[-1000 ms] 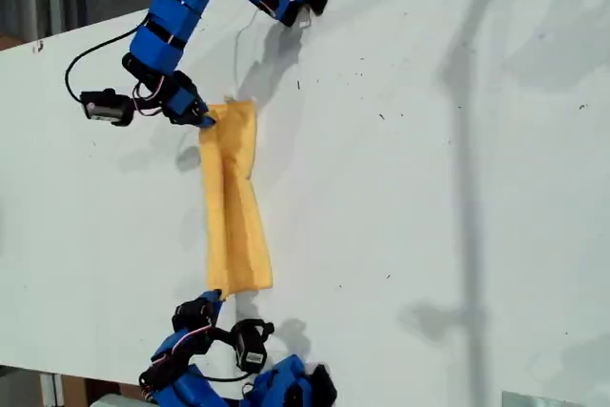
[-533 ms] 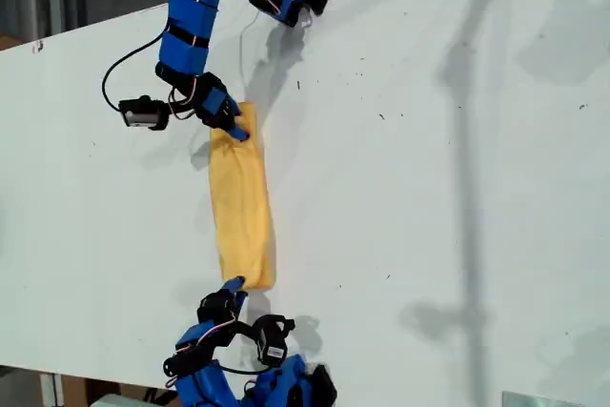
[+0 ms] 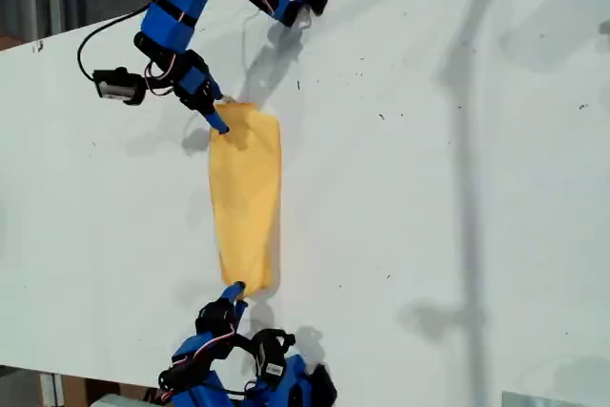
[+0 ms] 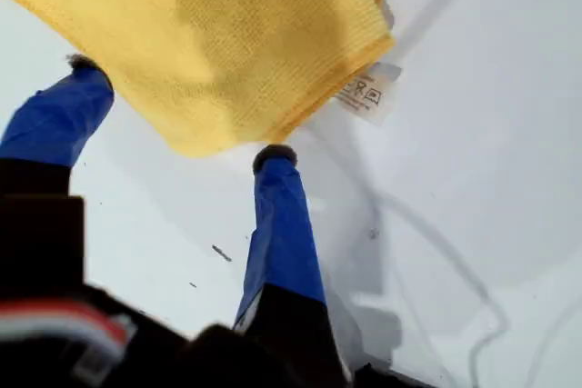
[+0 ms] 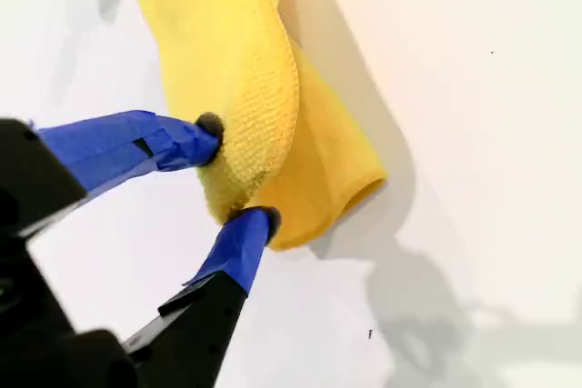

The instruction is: Grasp corners of a square towel and fold twice.

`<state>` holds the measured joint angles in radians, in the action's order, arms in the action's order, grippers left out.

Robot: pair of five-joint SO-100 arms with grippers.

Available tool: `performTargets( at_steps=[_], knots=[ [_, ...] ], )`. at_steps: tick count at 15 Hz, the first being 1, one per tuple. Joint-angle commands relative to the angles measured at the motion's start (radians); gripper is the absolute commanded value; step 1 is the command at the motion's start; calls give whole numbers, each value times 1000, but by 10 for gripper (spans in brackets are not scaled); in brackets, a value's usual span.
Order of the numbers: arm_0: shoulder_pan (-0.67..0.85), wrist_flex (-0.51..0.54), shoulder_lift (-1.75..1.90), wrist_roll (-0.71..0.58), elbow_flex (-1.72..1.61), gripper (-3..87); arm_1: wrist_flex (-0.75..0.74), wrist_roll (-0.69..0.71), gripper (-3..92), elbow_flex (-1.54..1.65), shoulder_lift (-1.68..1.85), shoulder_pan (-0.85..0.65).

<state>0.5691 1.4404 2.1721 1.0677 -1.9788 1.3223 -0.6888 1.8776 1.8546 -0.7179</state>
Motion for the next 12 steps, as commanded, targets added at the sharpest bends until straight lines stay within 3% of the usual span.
performTargets(
  at_steps=[1, 2, 4, 5, 6, 7, 8, 10, 12],
  knots=[
    [80, 207, 100, -48, 195, 140, 74, 32, 345, -66, 107, -46],
    [67, 183, 141, -51, 196, 140, 80, 38, 343, -64, 141, -61],
    [8, 89, -123, -37, 150, 140, 23, 31, 343, -52, 26, -20],
    [-2, 141, -166, 3, 212, 140, -3, 21, 343, -44, -3, -3],
    [-20, 11, 11, 28, 130, 140, -25, 11, 344, -29, -2, 9],
    [-35, -71, -43, 5, 100, 139, -28, 12, 344, -35, -11, 15],
    [-6, 81, -245, 5, 227, 139, -26, 20, 346, -43, -31, -2],
    [-15, -54, -40, 6, 109, 139, -78, 49, 359, -21, -103, -60],
    [-43, -51, -57, 29, 83, 139, -121, 69, 376, -84, -279, -83]
  ],
)
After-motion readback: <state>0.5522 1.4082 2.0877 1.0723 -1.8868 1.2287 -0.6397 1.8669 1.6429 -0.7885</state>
